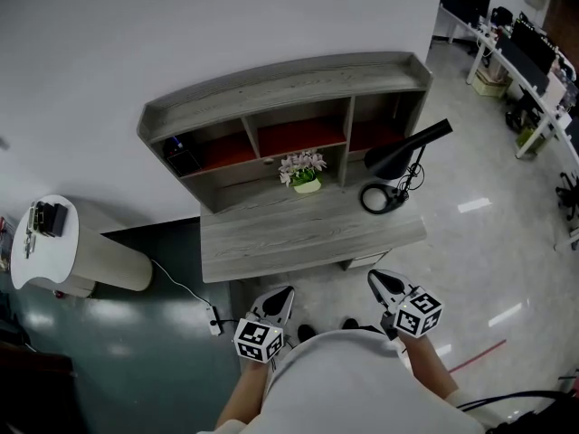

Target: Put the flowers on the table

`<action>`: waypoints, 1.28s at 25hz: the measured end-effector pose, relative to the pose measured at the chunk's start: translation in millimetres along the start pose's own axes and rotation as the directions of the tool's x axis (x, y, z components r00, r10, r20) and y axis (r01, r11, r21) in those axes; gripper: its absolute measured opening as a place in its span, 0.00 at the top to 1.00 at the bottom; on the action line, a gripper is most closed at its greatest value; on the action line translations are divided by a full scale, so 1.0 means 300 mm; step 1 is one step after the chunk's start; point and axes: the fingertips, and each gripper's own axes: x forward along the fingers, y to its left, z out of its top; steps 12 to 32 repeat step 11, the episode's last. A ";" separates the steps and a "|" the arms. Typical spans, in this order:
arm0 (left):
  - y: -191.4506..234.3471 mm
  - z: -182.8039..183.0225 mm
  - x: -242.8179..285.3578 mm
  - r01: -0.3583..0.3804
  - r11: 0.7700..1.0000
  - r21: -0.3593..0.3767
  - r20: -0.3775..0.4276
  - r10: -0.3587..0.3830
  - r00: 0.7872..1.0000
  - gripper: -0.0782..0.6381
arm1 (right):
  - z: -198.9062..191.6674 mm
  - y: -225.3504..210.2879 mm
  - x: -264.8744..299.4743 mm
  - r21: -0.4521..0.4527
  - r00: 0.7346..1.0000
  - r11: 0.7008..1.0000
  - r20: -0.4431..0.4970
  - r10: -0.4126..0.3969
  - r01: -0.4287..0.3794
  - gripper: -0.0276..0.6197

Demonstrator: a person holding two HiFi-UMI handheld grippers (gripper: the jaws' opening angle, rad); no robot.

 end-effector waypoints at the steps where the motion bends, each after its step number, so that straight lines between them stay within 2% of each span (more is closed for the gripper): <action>1: -0.006 -0.003 0.003 -0.002 1.000 0.002 -0.005 0.002 1.000 0.88 | 0.002 -0.004 -0.004 0.002 1.000 1.000 0.003 0.000 0.000 0.93; 32: -0.047 0.000 0.013 -0.009 1.000 -0.001 -0.002 0.009 1.000 0.88 | 0.002 -0.028 -0.043 0.017 1.000 1.000 0.001 0.001 -0.001 0.93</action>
